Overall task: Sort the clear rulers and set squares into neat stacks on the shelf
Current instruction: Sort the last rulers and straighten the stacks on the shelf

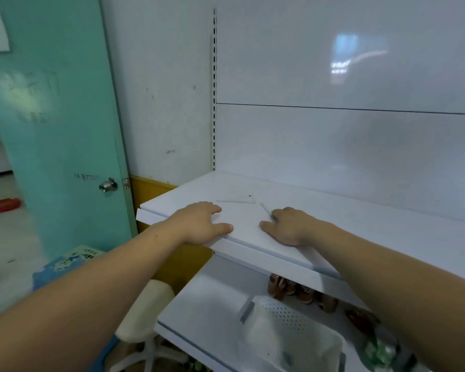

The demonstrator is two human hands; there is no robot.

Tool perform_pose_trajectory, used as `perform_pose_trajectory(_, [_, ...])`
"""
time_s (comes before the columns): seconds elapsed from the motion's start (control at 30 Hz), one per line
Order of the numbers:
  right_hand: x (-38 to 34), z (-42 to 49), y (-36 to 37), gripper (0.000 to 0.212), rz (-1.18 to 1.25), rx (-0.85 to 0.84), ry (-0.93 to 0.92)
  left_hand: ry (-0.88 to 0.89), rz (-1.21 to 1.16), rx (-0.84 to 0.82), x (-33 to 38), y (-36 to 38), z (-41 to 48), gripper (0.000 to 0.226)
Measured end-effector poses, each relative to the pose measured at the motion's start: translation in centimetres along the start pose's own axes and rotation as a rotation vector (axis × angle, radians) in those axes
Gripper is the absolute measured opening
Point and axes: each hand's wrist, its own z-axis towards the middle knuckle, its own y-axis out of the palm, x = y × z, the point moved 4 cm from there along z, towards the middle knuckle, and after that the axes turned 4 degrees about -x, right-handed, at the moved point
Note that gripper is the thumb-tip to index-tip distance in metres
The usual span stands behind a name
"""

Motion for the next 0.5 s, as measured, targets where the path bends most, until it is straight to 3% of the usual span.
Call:
perform_pose_trajectory(0.23, [0.6, 5.5, -0.6, 0.045, -0.019, 0.065, -0.035, 0.093, 0.144, -0.139, -0.6, 1.3, 7.8, 0.086])
perform_pose_trajectory(0.5, [-1.2, 6.5, -0.7, 0.042, -0.084, 0.029, -0.005, 0.224, 0.108, -0.133, -2.8, 0.8, 8.5, 0.077])
